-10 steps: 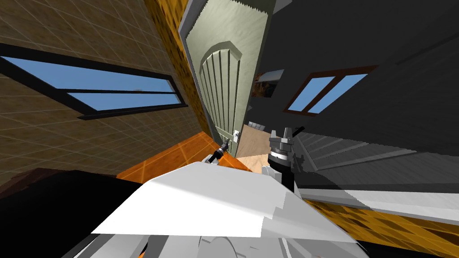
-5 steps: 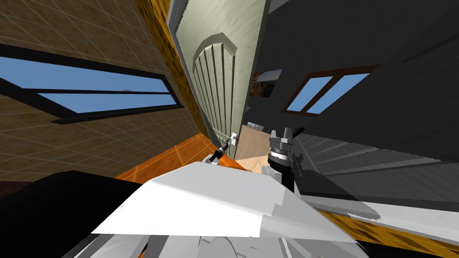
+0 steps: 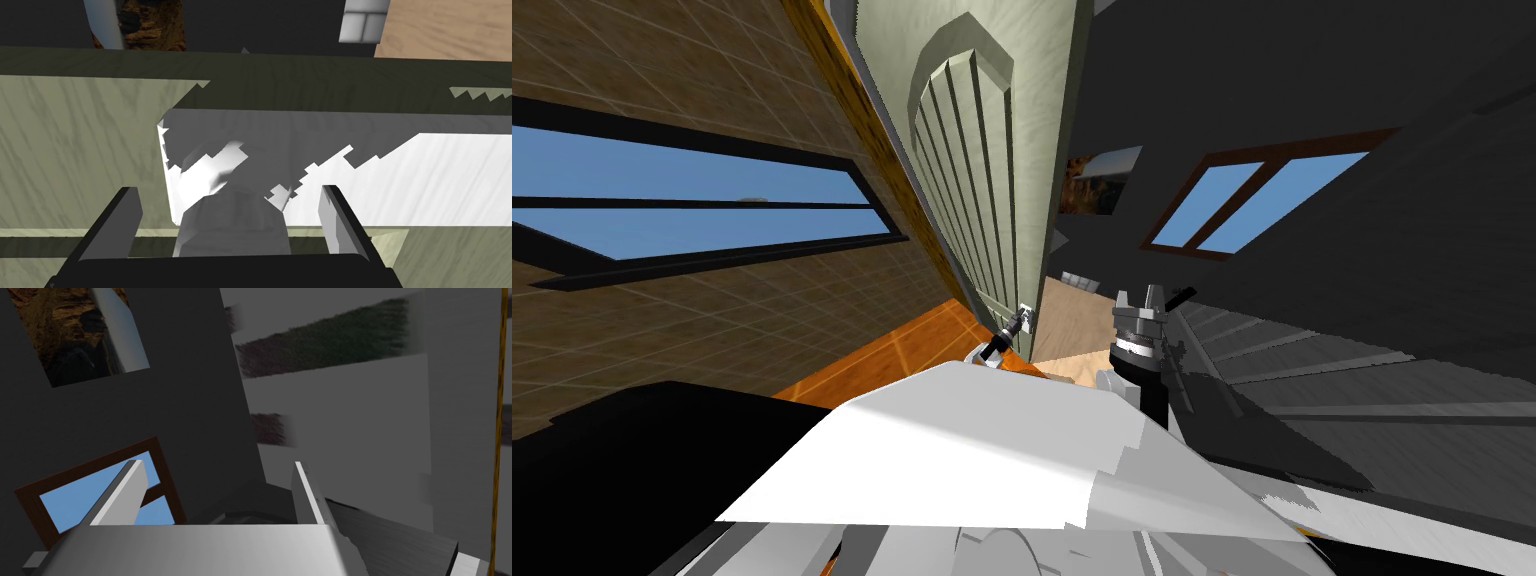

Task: Push the door open

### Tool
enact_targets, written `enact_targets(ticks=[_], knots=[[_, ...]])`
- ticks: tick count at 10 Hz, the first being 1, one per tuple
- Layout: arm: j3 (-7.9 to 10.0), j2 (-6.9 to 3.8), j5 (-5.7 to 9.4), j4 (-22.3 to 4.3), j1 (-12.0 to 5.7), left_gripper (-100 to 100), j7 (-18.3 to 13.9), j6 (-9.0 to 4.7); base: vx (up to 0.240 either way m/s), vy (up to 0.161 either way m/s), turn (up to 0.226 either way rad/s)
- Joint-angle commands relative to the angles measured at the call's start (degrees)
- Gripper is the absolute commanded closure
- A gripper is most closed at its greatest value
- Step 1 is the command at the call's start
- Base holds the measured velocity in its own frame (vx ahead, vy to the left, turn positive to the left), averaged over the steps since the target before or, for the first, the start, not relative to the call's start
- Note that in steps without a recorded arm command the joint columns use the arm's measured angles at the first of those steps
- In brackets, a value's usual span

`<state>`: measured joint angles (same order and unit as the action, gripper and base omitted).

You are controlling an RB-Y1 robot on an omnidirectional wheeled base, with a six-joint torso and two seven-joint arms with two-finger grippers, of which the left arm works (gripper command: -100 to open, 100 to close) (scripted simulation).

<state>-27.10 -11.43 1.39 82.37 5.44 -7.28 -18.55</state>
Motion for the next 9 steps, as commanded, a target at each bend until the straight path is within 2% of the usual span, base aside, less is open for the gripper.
enact_targets(ticks=[1,6,7,9], knots=[[-0.02,-0.04,0.00,0.05,0.04,100,-0.02,0.03,-0.010,0.006,0.006],[-0.02,-0.04,0.00,0.05,0.04,100,-0.02,0.03,-0.007,0.006,-0.007],[1.43,0.25,0.10,-2.03,-1.69,100,0.21,-0.31,0.034,-0.067,-0.006],[3.00,0.46,0.22,-4.35,-3.32,100,0.43,-0.76,0.069,-0.125,0.024]])
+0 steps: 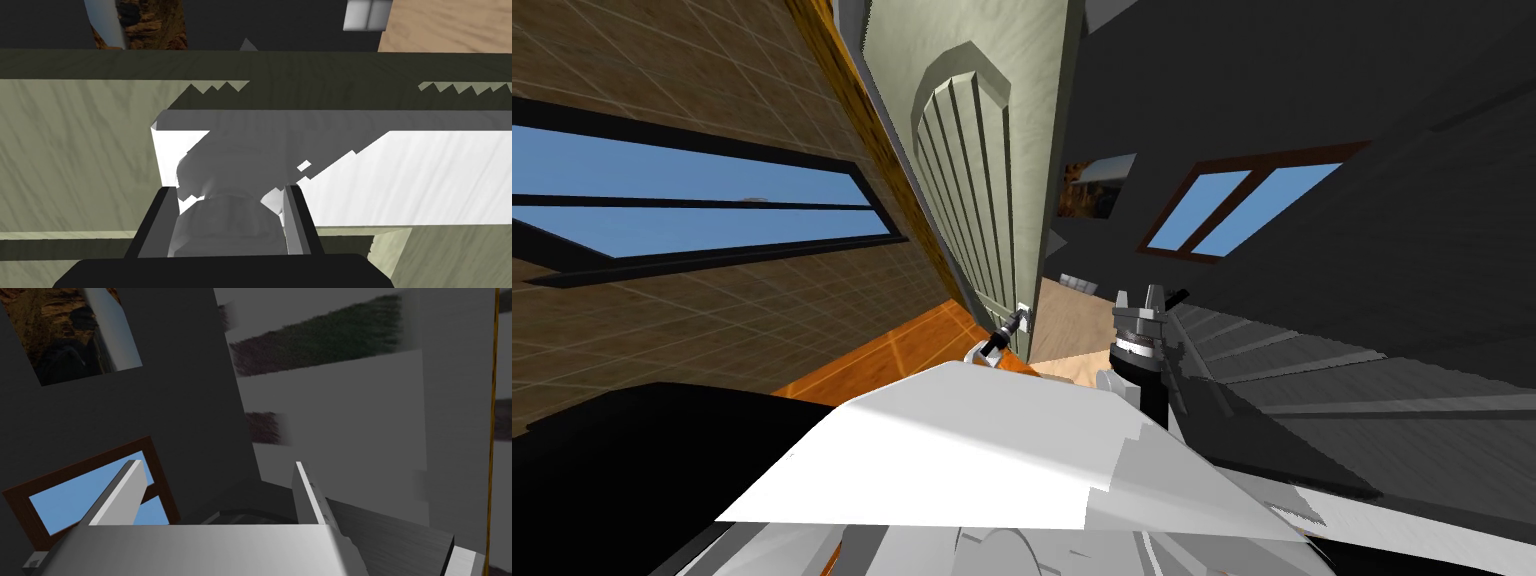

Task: Push the door open

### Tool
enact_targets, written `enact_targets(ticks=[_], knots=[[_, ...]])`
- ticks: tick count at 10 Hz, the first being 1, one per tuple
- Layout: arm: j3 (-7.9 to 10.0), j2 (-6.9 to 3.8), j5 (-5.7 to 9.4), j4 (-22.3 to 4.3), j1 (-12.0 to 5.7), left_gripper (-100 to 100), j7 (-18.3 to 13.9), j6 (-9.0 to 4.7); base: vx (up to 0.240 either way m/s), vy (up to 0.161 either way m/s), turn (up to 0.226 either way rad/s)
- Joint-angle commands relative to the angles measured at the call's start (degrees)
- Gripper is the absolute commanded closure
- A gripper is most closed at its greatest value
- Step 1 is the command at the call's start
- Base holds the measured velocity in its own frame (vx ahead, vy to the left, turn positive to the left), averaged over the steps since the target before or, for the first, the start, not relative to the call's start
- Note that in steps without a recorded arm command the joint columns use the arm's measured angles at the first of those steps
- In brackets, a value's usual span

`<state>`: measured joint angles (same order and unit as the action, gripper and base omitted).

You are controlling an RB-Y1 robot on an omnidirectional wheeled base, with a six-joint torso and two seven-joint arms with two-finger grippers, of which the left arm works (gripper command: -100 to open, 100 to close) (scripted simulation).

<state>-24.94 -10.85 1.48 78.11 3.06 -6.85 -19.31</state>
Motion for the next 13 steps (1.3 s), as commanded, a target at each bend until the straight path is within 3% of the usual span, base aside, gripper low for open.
enact_targets(ticks=[1,13], knots=[[1.46,-0.04,0.17,-1.01,-1.59,100,0.08,-0.18,0.061,-0.104,0.005],[10.86,1.24,0.89,-14.91,-11.35,100,1.39,-2.90,0.065,-0.090,0.003]])
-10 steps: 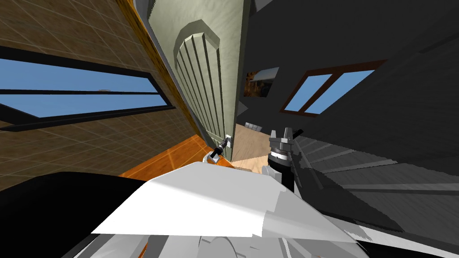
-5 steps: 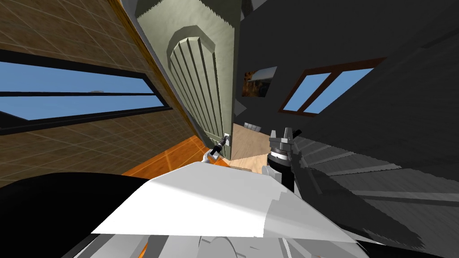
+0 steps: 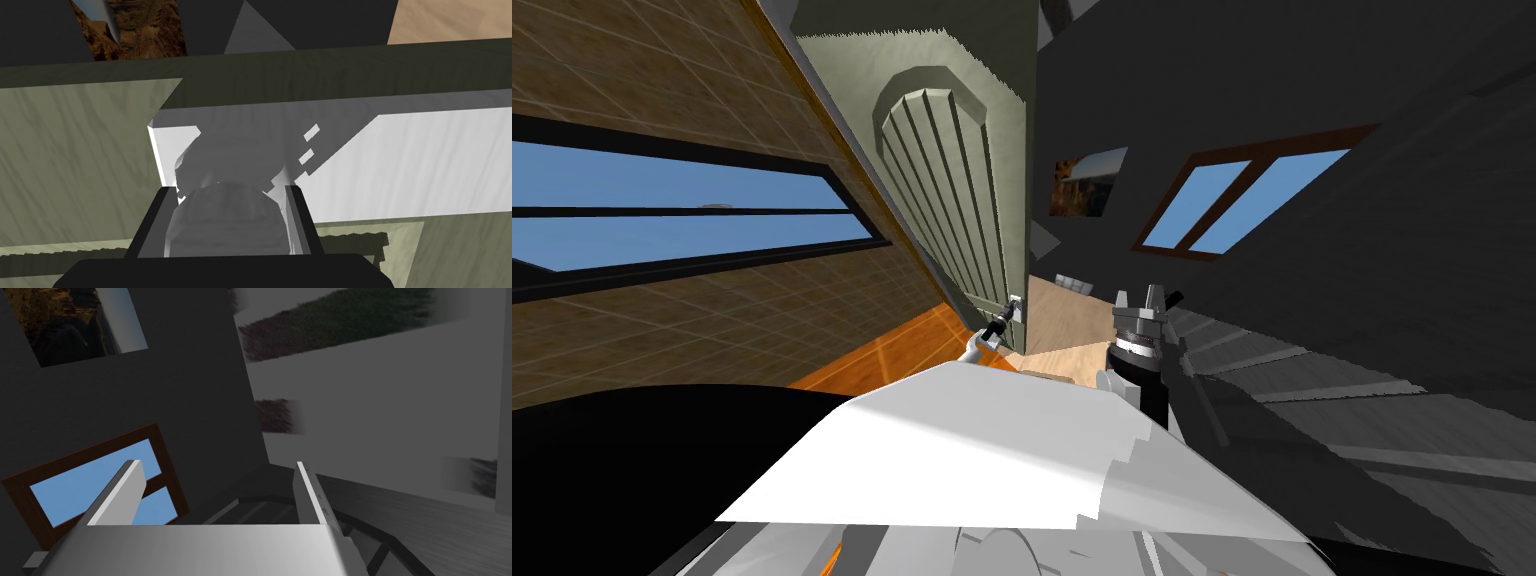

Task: Push the door open

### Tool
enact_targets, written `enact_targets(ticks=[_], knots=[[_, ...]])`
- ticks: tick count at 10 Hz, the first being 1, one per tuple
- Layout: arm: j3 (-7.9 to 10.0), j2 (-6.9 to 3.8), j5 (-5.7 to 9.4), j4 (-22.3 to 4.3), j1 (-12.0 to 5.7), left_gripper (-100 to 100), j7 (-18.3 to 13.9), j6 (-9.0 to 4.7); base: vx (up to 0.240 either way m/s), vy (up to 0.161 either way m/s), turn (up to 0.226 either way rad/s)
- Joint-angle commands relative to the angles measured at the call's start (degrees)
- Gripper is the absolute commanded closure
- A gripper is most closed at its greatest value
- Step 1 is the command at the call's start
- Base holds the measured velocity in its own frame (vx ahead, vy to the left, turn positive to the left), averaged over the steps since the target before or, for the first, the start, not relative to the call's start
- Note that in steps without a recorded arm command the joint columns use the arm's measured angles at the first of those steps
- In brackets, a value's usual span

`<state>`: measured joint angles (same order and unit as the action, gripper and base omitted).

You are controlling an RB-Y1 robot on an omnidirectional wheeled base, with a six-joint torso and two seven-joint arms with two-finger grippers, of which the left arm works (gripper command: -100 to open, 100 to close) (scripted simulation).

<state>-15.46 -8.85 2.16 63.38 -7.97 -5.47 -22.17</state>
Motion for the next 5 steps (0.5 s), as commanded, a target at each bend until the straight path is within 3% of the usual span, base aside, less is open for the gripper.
enact_targets(ticks=[1,5], knots=[[2.36,-0.63,0.29,-1.65,-1.35,100,0.15,-0.32,0.089,-0.101,-0.006],[4.35,-0.36,0.44,-4.59,-3.42,100,0.43,-0.89,0.060,-0.069,0.017]])
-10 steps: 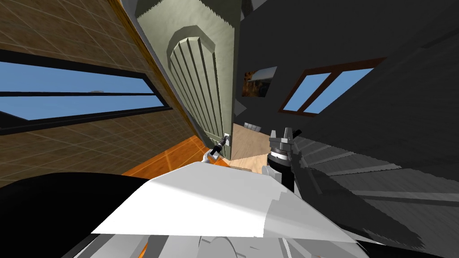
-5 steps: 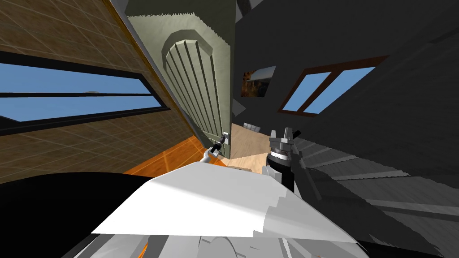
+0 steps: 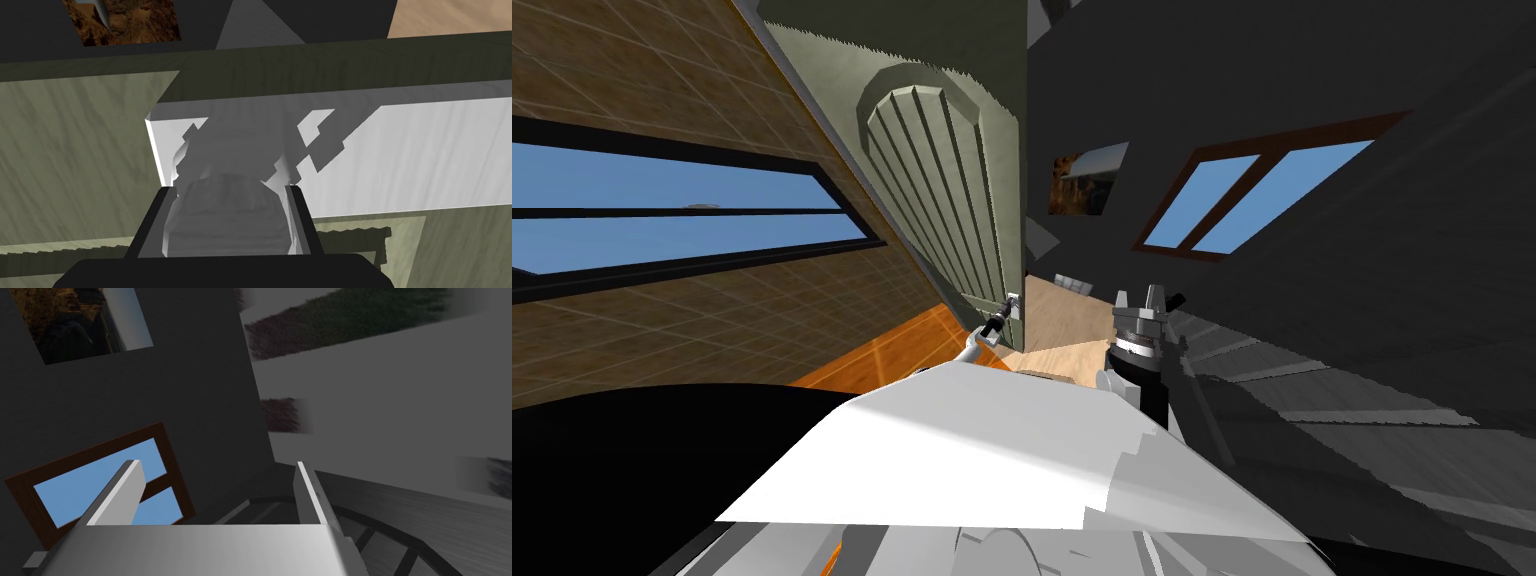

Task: Push the door open

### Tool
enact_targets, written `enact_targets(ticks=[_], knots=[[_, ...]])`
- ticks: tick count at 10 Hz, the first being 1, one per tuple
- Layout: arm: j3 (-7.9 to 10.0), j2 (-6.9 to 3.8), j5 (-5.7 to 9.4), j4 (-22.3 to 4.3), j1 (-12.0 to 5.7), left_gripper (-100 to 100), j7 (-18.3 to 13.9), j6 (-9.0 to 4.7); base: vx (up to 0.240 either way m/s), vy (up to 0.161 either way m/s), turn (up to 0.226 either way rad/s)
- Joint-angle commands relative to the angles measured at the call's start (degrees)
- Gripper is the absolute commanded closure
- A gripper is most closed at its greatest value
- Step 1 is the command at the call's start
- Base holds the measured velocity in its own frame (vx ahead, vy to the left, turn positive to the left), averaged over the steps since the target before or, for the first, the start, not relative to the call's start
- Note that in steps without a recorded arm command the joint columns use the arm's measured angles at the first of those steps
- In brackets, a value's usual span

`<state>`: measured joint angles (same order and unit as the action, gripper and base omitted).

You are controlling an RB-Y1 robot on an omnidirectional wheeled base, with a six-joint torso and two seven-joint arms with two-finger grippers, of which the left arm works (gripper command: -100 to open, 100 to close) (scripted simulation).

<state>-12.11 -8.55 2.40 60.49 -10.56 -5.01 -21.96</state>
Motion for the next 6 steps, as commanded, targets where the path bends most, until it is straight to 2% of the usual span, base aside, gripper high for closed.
enact_targets(ticks=[1,4,6], knots=[[1.00,-0.66,0.21,-1.70,-0.83,100,-0.04,-1.11,0.019,-0.008,-0.019],[2.99,-0.39,0.36,-4.64,-2.89,100,0.24,-1.69,0.032,-0.042,0.011],[4.95,-0.12,0.51,-7.53,-4.92,100,0.51,-2.25,0.073,-0.100,0.019]])
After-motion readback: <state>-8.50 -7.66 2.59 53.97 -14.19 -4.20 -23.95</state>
